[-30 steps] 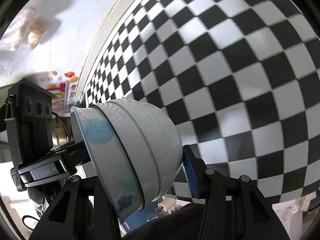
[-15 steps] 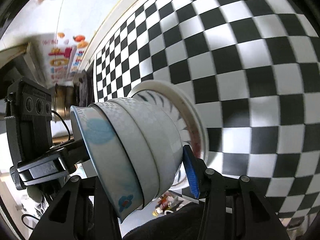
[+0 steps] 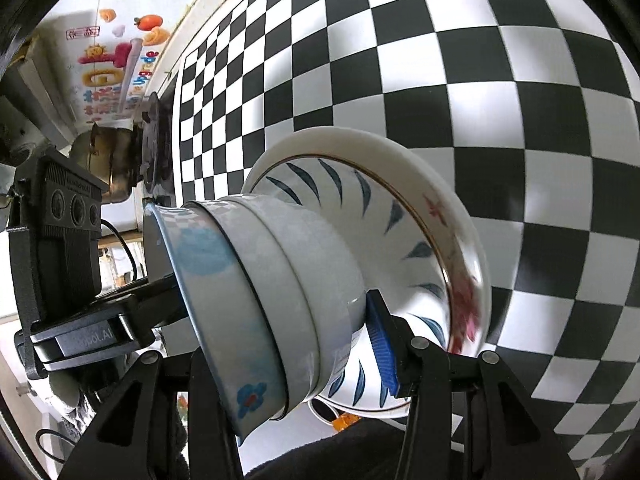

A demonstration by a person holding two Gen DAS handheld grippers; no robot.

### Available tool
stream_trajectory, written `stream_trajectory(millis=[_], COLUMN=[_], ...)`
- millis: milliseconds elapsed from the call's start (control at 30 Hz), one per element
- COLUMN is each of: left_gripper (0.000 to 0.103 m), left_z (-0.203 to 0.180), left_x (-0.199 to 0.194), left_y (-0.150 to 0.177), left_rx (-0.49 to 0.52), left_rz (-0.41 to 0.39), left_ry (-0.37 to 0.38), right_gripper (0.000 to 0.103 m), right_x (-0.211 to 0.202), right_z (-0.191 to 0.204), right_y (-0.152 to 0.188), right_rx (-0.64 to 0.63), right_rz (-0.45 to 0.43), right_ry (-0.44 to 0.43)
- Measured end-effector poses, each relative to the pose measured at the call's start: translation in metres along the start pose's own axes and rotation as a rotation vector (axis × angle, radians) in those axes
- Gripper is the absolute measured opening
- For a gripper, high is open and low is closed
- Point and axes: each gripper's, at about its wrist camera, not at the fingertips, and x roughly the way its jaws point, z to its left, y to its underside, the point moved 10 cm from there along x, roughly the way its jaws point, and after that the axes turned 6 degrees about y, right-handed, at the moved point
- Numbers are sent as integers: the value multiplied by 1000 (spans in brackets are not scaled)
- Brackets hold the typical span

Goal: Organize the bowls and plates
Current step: 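Lower the bowl stack onto the blue-striped plate and open the right gripper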

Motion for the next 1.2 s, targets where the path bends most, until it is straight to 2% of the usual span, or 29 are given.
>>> stream_trajectory(millis=[533,767,967,1200], left_gripper=[55,55,55,55], left_z=[7,7,11,8], left_x=[2,-4,-28,-77], left_y=[0,1,5,26], left_rx=[-25,-13,7,85], left_rz=[16,-2,-77,-254], left_ry=[11,-3,-80,-217], right_gripper=[48,48,48,48], right_x=[12,10,-4,-51], right_z=[3,2,3,11], right_y=[-5,-5,-4,10], right_rx=[-4,1,-19,-127], right_rz=[9,13,-23,-161], right_ry=[21,25,46,196])
